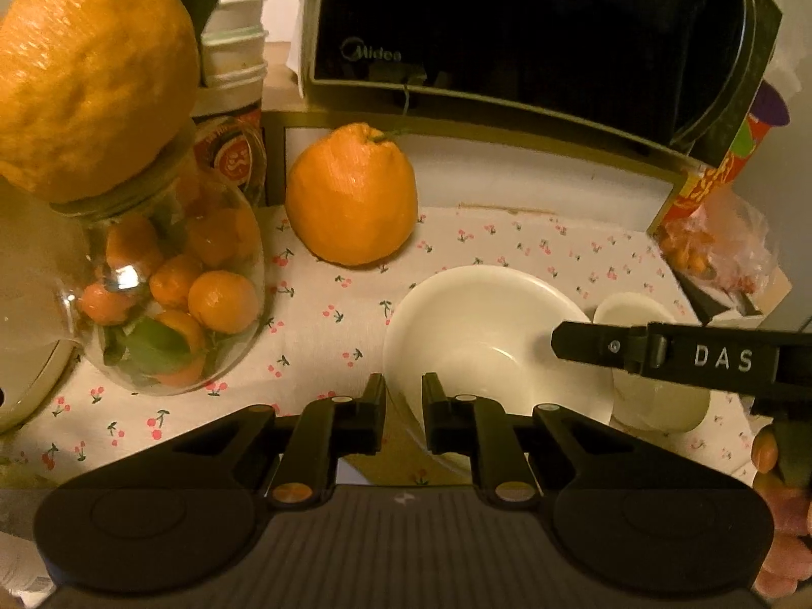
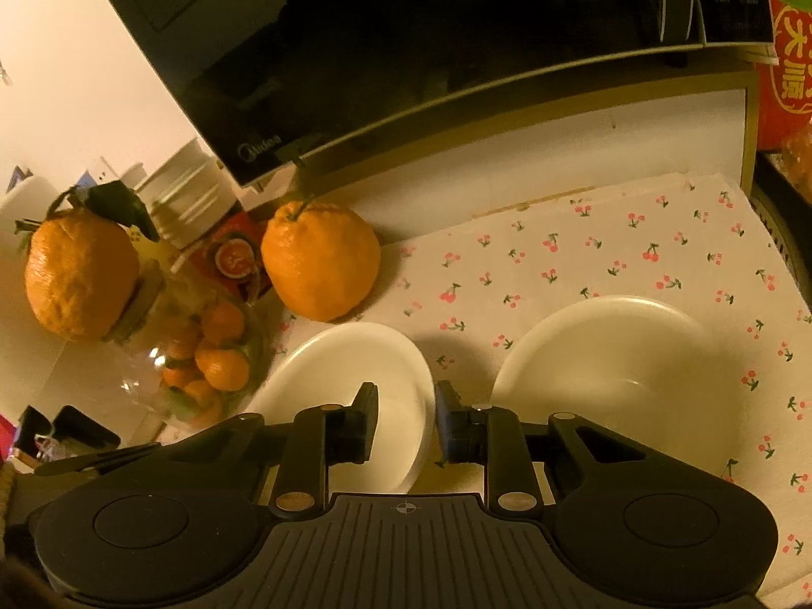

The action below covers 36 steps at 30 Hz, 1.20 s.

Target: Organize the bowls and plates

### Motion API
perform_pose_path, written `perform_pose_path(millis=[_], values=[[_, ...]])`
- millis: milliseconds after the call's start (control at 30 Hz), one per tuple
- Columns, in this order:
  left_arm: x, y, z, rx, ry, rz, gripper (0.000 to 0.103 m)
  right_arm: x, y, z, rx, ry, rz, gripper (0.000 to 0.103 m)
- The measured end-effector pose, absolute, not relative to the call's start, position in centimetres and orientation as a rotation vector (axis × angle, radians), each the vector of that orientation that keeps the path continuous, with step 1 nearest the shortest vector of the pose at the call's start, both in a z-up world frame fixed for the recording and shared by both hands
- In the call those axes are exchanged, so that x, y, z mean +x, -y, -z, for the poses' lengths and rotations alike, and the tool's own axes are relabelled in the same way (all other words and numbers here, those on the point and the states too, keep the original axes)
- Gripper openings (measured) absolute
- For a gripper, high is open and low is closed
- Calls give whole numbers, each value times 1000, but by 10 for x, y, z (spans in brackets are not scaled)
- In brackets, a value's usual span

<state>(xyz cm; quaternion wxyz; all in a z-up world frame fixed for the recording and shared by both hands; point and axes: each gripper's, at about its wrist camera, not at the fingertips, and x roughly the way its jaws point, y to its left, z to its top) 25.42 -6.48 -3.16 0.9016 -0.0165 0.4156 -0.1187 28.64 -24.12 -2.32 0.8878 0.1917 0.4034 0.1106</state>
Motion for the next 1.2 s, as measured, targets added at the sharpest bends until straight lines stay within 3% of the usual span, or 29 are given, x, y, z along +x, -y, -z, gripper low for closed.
perform_pose_path(millis=[533, 1200], values=[[223, 39, -3, -122, -823, 221, 14, 263, 225, -17, 401, -827, -282, 23], [176, -27, 3, -205, -822, 127, 14, 232, 152, -28, 287, -862, -424, 24]])
